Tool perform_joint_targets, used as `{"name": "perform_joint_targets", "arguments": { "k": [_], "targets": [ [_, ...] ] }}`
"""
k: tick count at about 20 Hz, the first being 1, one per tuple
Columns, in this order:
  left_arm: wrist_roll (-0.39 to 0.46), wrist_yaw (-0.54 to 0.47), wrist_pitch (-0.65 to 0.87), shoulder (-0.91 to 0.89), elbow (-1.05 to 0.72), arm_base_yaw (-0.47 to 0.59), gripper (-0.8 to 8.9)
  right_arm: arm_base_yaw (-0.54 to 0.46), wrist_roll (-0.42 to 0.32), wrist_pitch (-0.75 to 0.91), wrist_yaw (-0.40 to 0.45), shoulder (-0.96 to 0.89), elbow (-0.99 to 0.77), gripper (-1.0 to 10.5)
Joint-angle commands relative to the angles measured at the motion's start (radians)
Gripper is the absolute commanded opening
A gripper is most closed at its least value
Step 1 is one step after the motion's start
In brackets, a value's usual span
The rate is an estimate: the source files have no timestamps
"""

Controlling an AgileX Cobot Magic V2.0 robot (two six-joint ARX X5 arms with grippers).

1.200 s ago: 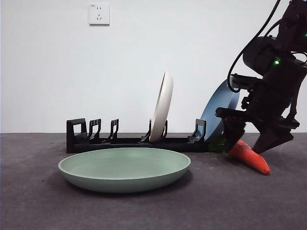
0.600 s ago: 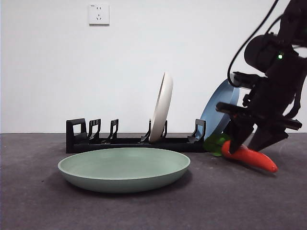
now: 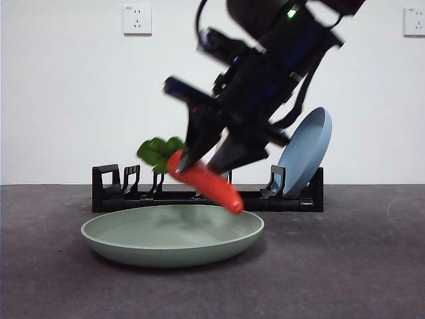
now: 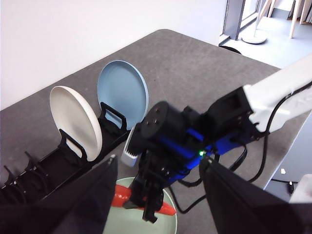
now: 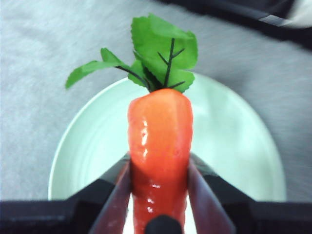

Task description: Take the green plate from the plate rack,put the plate on the table,take the carrot from the table,put the carrot in the plate

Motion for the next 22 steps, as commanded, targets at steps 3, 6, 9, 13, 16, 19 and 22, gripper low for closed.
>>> {"name": "perform_joint_targets", "arguments": {
  "k": [3, 6, 9, 13, 16, 19, 22],
  "targets": [
    [-0.006, -0.003, -0.003, -0.001, -0.004, -0.004, 2.91, 0.009, 0.052, 0.080, 0.005, 0.120, -0.002, -0.1],
    [-0.006, -0.003, -0.003, -0.001, -0.004, -0.004, 2.91, 0.009, 0.052, 0.099, 0.004, 0.169, -0.002, -0.1],
    [-0.006, -0.003, -0.003, -0.001, -0.004, -0.004, 2.91, 0.009, 0.052, 0.098, -0.004, 0.177, -0.002, 0.7],
    [-0.006, -0.004, -0.017, -0.001, -0.004, -0.004, 2.91, 0.010, 0.068, 0.093, -0.004, 0.160, -0.001, 5.0],
    [-0.006, -0.004, -0.033, -0.001, -0.004, -0.004, 2.91, 0.010, 0.066, 0.090, -0.004, 0.081, -0.001, 5.0],
    [-0.003, -0.005, -0.067, -0.001, -0.004, -0.004, 2.91, 0.010, 0.066, -0.004, -0.004, -0.062, -0.001, 5.0],
    [0.002, -0.005, -0.128, -0.001, -0.004, -0.004, 2.90, 0.010, 0.057, -0.245, -0.038, -0.259, -0.001, 5.0]
  ]
}}
